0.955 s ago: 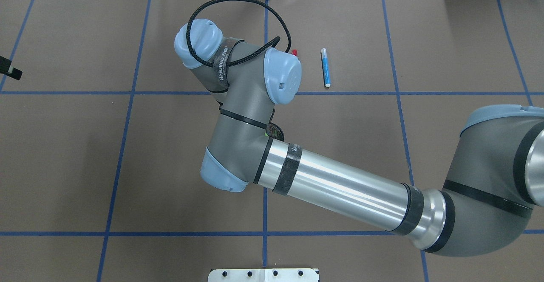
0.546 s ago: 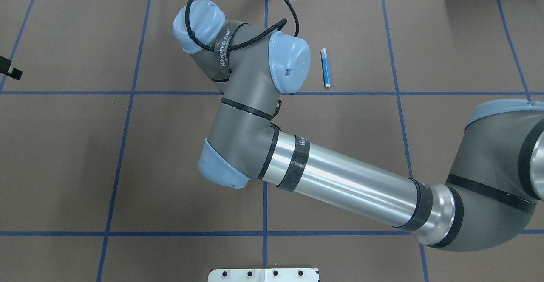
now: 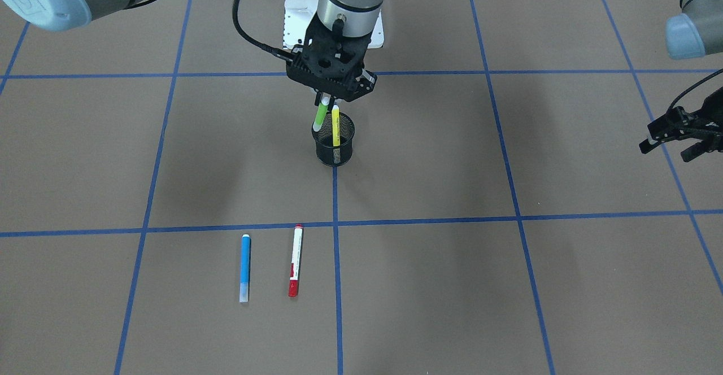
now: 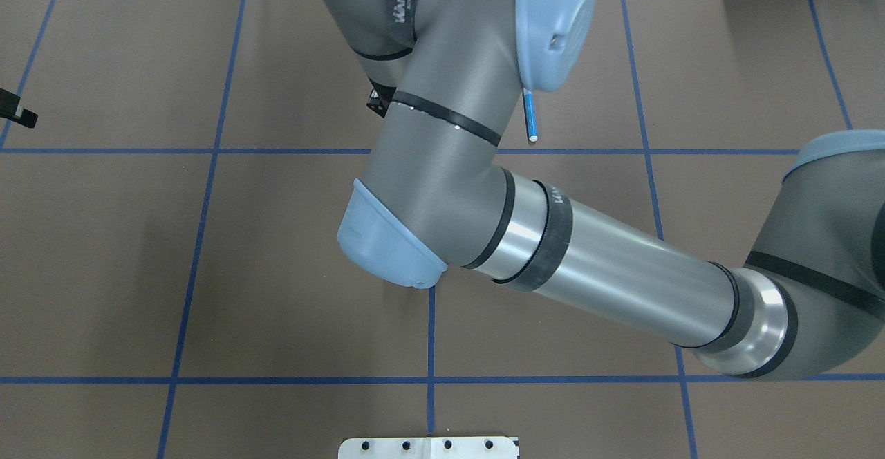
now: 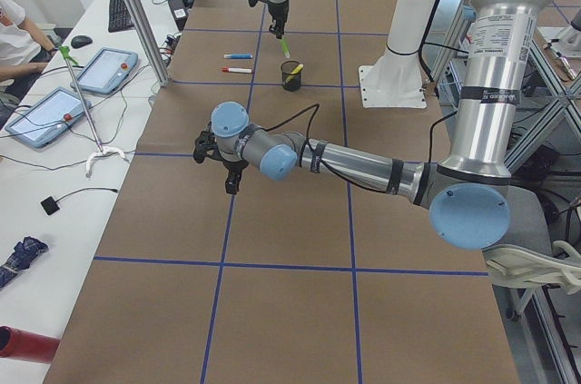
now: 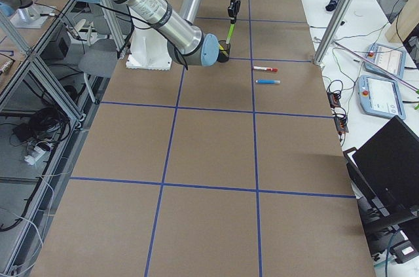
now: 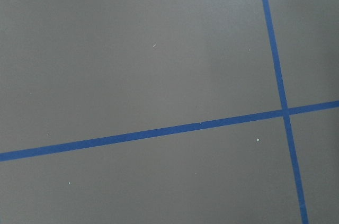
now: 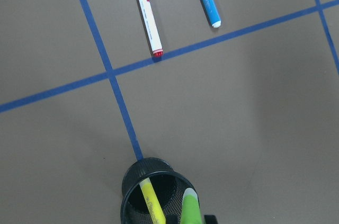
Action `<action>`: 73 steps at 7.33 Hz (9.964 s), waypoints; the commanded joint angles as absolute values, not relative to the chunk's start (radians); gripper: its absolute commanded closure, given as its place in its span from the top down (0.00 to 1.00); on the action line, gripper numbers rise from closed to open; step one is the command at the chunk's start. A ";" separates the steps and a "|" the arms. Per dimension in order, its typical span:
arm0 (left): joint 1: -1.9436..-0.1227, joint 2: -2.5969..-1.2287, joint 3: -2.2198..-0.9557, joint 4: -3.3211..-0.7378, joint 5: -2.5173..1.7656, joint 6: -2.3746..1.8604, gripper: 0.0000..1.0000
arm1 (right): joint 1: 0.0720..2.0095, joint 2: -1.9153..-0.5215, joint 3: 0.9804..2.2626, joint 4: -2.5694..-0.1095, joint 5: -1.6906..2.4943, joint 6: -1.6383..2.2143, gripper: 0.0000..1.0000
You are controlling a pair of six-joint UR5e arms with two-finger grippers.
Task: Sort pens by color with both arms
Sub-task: 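Grasp the green marker with the right gripper and lift it, then carry the green marker and set it beside the red-capped marker, then open and withdraw the right gripper while the left arm reaches toward the cup, then position the left gripper above the yellow marker in the cup, then lower the left gripper and grasp the yellow marker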
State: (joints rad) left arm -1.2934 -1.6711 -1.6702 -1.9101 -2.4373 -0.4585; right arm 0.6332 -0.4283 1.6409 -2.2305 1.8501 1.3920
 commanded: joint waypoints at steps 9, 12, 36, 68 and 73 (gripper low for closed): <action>-1.295 -1.667 -1.689 -1.911 -2.436 -0.471 0.99 | 0.563 -0.542 1.121 -1.123 1.088 1.328 0.00; -1.293 -1.669 -1.689 -1.910 -2.436 -0.471 0.99 | 0.509 -0.580 1.100 -1.118 1.039 1.315 0.00; -0.398 -2.399 -1.835 -1.399 -1.520 -1.543 0.99 | 1.062 -1.402 1.761 -1.123 2.040 0.994 0.99; -0.356 -2.404 -1.687 -1.476 -1.615 -1.382 0.50 | 1.060 -1.414 1.703 -1.045 2.036 1.005 1.00; -0.356 -2.407 -1.689 -1.477 -1.614 -1.384 0.00 | 1.060 -1.416 1.701 -1.045 2.029 1.000 1.00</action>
State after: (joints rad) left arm -0.3559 -2.4067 -1.6885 -1.4784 -1.6138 -1.3832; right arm 1.0600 -1.4156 1.7013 -1.0446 2.0309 1.0013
